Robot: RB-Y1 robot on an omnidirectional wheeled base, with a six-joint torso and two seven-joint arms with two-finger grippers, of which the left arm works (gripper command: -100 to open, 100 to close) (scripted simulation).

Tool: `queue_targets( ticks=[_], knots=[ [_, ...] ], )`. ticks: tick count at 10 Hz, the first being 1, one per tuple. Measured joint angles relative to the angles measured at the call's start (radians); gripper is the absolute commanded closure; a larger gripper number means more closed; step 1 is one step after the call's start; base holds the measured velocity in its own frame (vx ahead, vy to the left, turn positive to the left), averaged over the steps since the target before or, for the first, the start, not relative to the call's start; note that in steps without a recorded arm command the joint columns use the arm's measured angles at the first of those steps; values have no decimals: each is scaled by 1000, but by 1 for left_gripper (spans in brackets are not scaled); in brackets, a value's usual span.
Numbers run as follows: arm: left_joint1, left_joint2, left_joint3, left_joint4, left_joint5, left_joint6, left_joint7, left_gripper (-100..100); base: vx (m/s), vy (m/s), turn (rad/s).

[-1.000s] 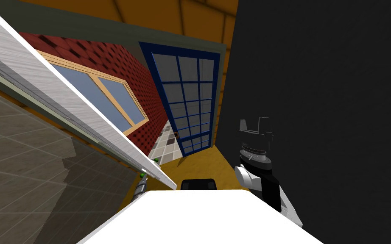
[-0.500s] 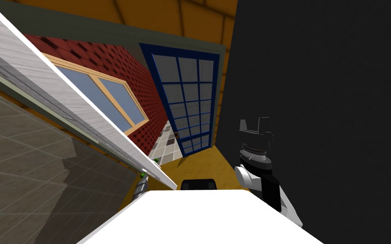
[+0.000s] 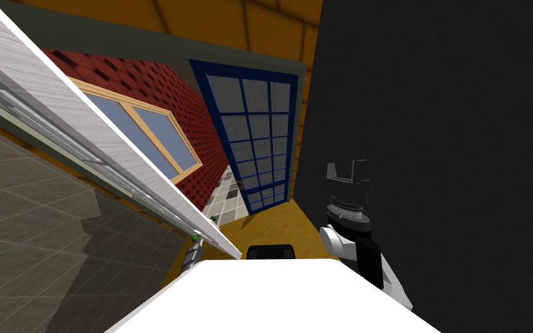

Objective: Pull the door open

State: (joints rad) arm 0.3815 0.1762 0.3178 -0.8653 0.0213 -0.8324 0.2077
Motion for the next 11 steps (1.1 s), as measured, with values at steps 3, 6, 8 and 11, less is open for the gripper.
queue_targets(
  ticks=[3,6,8,11],
  knots=[
    [-6,1,-13,-4,9,-1,58,100,13,7,-18],
    [-10,5,-32,6,21,-18,140,100,31,6,-12],
    [-7,8,-44,-8,29,-18,195,100,15,2,-17],
    [-15,13,-55,3,34,-33,246,100,17,0,-10]
  ],
)
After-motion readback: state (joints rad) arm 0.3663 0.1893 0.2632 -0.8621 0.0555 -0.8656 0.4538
